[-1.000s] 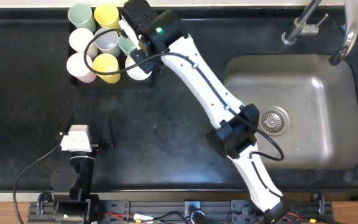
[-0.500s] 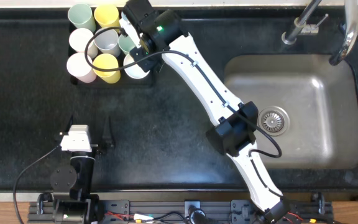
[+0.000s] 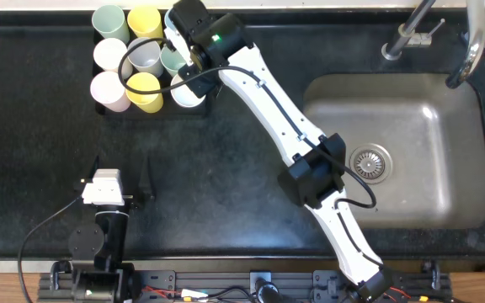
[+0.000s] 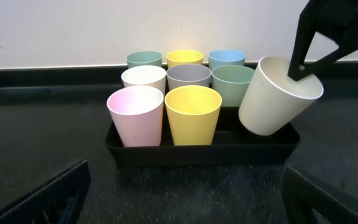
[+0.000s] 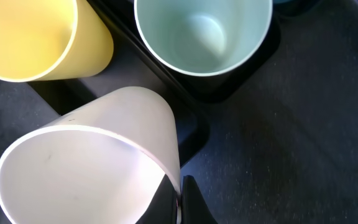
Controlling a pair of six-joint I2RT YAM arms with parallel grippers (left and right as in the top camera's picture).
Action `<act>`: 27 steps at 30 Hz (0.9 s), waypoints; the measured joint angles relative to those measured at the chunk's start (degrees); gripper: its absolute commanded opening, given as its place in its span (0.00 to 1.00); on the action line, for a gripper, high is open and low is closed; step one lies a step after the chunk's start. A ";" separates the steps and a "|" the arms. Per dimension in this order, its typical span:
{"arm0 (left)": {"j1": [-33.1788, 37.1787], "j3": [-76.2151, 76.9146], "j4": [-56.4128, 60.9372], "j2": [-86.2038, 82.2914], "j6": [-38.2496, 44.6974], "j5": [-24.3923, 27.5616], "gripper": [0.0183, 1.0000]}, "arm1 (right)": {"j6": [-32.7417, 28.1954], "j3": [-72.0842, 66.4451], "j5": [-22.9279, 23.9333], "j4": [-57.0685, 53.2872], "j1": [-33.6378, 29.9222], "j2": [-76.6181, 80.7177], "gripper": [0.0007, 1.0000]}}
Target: Store Cups
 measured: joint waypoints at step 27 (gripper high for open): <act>0.00 0.00 0.00 0.00 0.00 0.00 1.00 | -1.66 0.00 0.02 0.33 0.02 3.41 0.04</act>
